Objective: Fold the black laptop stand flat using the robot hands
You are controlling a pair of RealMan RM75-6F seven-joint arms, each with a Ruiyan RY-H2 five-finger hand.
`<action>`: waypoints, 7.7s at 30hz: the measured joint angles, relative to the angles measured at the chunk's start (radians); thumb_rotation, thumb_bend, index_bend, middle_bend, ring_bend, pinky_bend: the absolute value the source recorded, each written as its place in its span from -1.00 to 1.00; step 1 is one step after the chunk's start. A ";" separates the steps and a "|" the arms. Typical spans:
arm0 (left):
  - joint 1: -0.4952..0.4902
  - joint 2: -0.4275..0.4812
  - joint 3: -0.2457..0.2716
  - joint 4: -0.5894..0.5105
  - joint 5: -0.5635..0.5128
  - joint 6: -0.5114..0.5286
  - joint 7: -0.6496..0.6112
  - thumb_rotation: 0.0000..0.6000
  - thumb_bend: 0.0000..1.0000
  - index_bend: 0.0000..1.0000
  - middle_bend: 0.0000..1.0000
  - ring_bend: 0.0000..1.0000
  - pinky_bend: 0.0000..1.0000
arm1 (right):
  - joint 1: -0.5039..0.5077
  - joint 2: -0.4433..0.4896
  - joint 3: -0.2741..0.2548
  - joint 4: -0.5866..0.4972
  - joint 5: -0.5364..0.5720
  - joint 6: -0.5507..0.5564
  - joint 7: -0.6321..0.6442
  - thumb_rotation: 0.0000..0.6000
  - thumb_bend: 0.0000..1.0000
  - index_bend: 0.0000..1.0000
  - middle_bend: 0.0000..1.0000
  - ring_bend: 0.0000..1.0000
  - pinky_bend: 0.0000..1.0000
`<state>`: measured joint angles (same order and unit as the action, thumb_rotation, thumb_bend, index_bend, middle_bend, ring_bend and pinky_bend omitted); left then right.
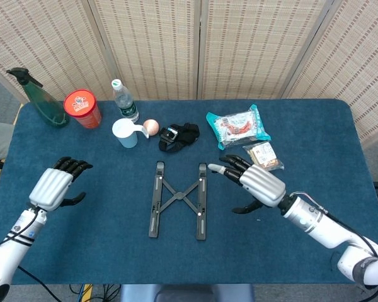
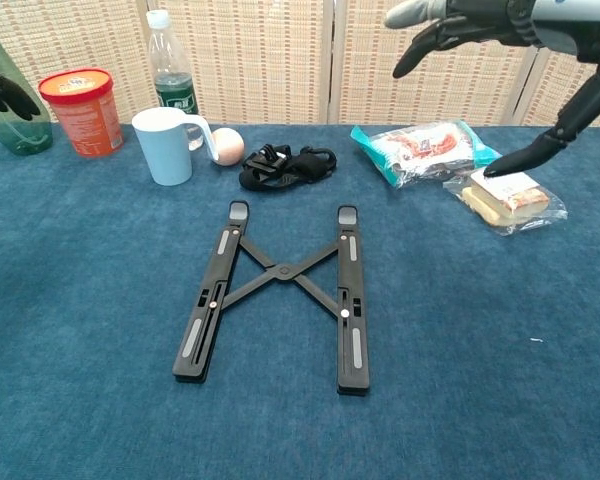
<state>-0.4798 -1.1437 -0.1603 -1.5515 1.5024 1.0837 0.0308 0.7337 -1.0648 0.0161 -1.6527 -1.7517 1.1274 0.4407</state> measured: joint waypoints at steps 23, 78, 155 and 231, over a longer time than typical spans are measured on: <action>-0.262 -0.371 0.014 0.406 -0.003 -0.192 -0.113 1.00 -0.64 -0.77 -0.75 -0.79 -0.88 | -0.018 -0.302 -0.012 0.160 -0.031 -0.094 -0.610 1.00 -1.00 -1.00 -1.00 -1.00 -1.00; -0.374 -0.598 0.071 0.666 -0.043 -0.260 -0.299 1.00 -0.64 -0.77 -0.75 -0.80 -0.88 | 0.036 -0.766 -0.075 0.759 -0.090 0.069 -0.601 1.00 -1.00 -1.00 -1.00 -1.00 -1.00; -0.338 -0.535 0.056 0.605 -0.096 -0.228 -0.305 1.00 -0.64 -0.77 -0.75 -0.80 -0.87 | 0.140 -0.768 -0.064 0.693 -0.075 0.101 -0.534 1.00 -1.00 -1.00 -1.00 -1.00 -1.00; -0.234 -0.397 0.007 0.502 -0.163 -0.164 -0.284 1.00 -0.64 -0.77 -0.75 -0.84 -0.87 | 0.648 -0.672 -0.136 0.647 -0.010 -0.531 -0.077 1.00 -1.00 -1.00 -0.73 -1.00 -1.00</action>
<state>-0.7140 -1.5406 -0.1533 -1.0490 1.3392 0.9195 -0.2532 1.3815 -1.7363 -0.1194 -1.0052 -1.7614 0.5959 0.3634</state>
